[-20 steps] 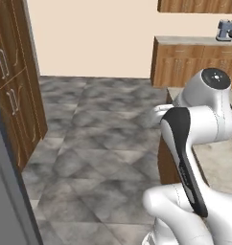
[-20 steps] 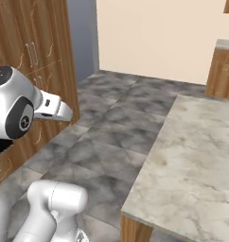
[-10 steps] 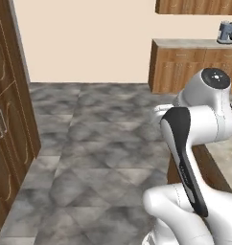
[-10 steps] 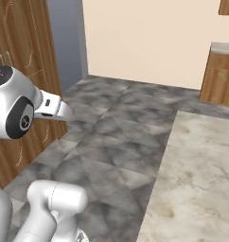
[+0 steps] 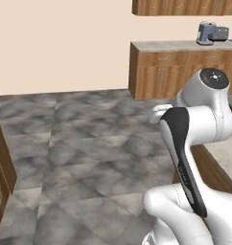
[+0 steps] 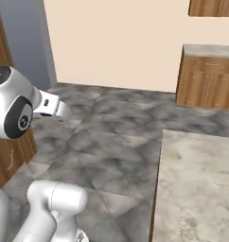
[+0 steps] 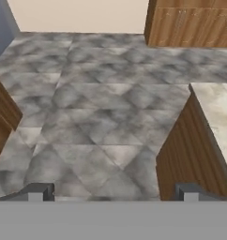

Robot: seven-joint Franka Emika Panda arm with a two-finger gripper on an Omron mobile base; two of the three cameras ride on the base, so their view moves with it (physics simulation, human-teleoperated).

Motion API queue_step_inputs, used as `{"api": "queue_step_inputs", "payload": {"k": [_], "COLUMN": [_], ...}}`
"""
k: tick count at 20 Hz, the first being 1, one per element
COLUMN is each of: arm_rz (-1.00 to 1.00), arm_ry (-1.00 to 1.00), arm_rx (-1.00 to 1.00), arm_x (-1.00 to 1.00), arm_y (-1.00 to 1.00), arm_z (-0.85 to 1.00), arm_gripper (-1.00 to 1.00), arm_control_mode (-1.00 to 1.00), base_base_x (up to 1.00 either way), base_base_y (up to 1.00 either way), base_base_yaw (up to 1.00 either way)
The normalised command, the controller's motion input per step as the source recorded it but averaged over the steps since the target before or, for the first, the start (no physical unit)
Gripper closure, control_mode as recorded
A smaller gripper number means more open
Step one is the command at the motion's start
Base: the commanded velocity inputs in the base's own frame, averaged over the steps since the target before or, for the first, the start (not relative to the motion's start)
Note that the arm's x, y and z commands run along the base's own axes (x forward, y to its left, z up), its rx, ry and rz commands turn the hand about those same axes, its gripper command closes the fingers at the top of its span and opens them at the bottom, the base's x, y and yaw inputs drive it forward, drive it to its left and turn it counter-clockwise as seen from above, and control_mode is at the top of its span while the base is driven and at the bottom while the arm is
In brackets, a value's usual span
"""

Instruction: Place the liquor on the top shelf of the fridge to keep it out of children's reach, and place the orange and mushroom on lower shelves for easy access.

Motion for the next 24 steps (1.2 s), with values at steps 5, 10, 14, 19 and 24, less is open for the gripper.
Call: {"api": "queue_step_inputs", "payload": {"k": [5,10,14,19,24], "arm_rz": [0.00,0.00,0.00,0.00,0.00], "arm_ry": [0.00,0.00,0.00,0.00,0.00], "arm_rx": [0.00,0.00,0.00,0.00,0.00], "arm_x": [0.00,0.00,0.00,0.00,0.00], "arm_y": [0.00,0.00,0.00,0.00,0.00], "arm_z": [0.00,0.00,0.00,0.00,0.00], "arm_gripper": [-1.00,-1.00,-1.00,-1.00,-1.00], "arm_control_mode": [1.00,1.00,1.00,1.00,1.00], "base_base_x": [1.00,1.00,0.99,0.83,0.65], "base_base_y": [0.68,0.67,0.35,0.12,0.01], "base_base_yaw": [-0.22,-0.22,-0.37,-0.49,-0.56]}}
